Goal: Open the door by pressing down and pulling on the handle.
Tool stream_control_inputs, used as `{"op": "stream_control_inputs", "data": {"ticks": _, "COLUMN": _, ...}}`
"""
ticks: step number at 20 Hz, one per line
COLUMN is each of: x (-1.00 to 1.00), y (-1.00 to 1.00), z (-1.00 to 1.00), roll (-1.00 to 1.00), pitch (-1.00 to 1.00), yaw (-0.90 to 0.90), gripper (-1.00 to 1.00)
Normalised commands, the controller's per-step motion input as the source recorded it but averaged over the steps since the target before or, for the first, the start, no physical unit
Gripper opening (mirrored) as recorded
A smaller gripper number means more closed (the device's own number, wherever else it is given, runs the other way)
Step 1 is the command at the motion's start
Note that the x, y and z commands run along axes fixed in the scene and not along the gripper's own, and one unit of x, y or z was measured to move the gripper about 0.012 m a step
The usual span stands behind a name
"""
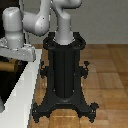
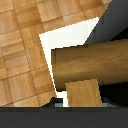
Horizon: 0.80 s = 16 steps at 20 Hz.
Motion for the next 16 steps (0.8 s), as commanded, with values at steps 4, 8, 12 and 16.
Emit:
{"op": "stream_control_inputs", "data": {"ticks": 4, "x": 0.0, "y": 0.0, "z": -0.5, "roll": 0.0, "pitch": -0.08, "yaw": 0.0, "gripper": -1.0}}
{"op": "stream_control_inputs", "data": {"ticks": 8, "x": 0.0, "y": 0.0, "z": -0.75, "roll": 0.0, "pitch": -0.11, "yaw": 0.0, "gripper": -1.0}}
{"op": "stream_control_inputs", "data": {"ticks": 12, "x": 0.0, "y": 0.0, "z": -0.75, "roll": 0.0, "pitch": -0.11, "yaw": 0.0, "gripper": -1.0}}
{"op": "stream_control_inputs", "data": {"ticks": 16, "x": 0.0, "y": 0.0, "z": -0.5, "roll": 0.0, "pitch": -0.11, "yaw": 0.0, "gripper": -1.0}}
